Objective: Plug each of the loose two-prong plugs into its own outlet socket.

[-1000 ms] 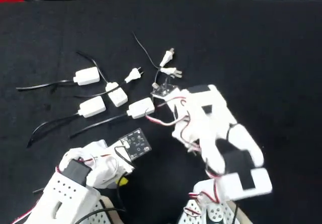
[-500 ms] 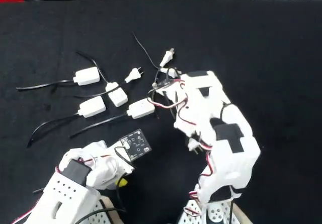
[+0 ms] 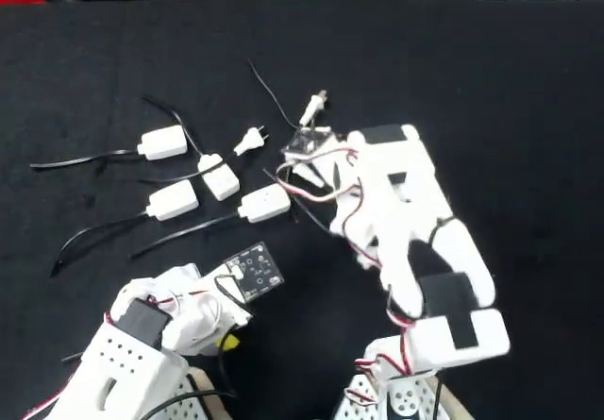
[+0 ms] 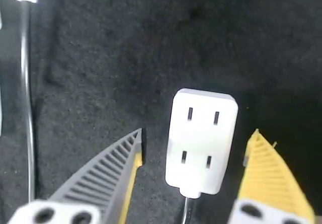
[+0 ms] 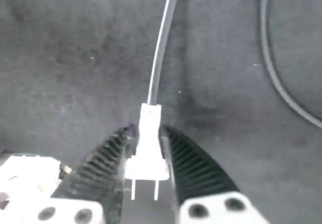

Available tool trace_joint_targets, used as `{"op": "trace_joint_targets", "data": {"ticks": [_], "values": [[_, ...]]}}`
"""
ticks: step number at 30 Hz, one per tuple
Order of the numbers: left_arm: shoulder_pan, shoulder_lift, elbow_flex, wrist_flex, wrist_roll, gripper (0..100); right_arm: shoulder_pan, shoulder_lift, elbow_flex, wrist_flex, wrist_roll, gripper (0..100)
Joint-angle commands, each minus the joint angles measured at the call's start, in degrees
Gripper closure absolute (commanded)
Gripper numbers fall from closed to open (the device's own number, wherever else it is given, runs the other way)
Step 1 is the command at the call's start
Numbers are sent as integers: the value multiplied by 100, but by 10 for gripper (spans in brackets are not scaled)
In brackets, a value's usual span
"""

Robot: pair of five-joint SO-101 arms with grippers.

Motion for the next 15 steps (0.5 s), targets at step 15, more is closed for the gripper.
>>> {"op": "trace_joint_targets", "data": {"ticks": [15], "values": [[-57, -35, -4, 44, -35, 685, 18, -409, 831, -598, 413, 825]]}}
